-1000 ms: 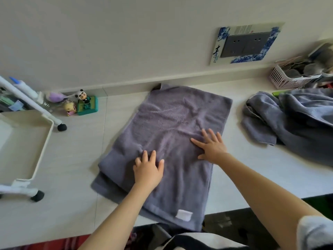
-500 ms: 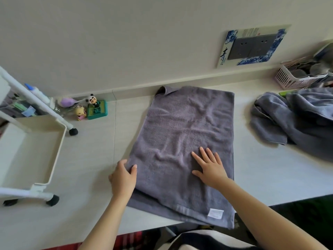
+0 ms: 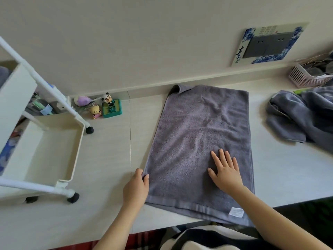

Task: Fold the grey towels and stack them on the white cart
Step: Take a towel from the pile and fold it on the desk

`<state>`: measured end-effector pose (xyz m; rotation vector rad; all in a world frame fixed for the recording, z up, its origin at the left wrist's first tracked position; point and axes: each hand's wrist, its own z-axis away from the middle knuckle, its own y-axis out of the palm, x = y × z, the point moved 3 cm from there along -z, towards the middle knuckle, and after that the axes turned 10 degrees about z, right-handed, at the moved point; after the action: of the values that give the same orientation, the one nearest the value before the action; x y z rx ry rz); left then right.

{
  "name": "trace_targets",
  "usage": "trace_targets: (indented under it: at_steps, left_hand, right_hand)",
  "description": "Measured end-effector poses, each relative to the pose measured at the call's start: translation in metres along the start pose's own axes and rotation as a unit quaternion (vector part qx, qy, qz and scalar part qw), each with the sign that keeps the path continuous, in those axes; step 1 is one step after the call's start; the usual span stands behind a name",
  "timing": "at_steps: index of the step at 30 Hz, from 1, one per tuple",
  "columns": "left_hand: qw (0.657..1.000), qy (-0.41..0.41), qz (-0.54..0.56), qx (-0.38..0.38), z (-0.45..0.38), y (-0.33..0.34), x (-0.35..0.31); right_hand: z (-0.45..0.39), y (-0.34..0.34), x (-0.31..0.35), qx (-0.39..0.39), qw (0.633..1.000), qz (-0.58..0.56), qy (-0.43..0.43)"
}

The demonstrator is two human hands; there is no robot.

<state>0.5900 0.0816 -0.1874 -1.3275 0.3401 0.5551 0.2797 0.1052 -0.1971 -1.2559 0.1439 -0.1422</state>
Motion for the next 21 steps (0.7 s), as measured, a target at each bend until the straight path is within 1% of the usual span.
trace_targets:
  at_steps: [3,5,7,8,10,13,15,17,19,21]
  left_hand:
    - [0.998,0.03,-0.042,-0.021,-0.001,0.0,-0.003]
    - [0.994,0.071,-0.077,-0.019,-0.001,0.002,-0.004]
    - [0.991,0.096,-0.087,-0.033,-0.004,0.005,-0.008]
    - [0.989,0.115,-0.086,-0.04,-0.007,0.006,-0.012]
    - [0.979,0.177,-0.093,-0.043,-0.015,0.011,-0.024]
    - [0.959,0.26,-0.114,0.008,-0.018,0.032,-0.03]
    - [0.956,0.263,-0.128,0.035,-0.012,0.041,-0.03]
    - [0.952,0.272,-0.136,0.04,-0.002,0.038,-0.038]
    - [0.946,0.306,-0.108,0.003,-0.003,0.037,-0.059]
    - [0.945,0.317,-0.075,-0.021,-0.013,0.04,-0.079]
  right_hand:
    - [0.011,0.006,0.004,-0.014,1.0,0.002,0.011]
    - [0.016,0.009,0.005,-0.018,1.0,0.003,0.013]
    - [0.016,0.005,0.008,-0.018,0.999,-0.008,0.03]
    - [0.016,0.003,0.013,-0.022,0.999,-0.017,0.034]
    - [0.018,0.002,0.023,-0.039,0.999,-0.027,0.025]
    - [0.028,0.015,0.025,-0.05,0.999,0.002,-0.008]
    - [0.033,0.021,0.013,-0.058,0.998,0.019,-0.014]
    - [0.031,0.018,0.003,-0.084,0.996,0.018,-0.012]
    - [0.019,0.006,-0.006,-0.101,0.995,0.005,0.017]
    - [0.004,-0.009,-0.001,-0.125,0.992,-0.01,0.03]
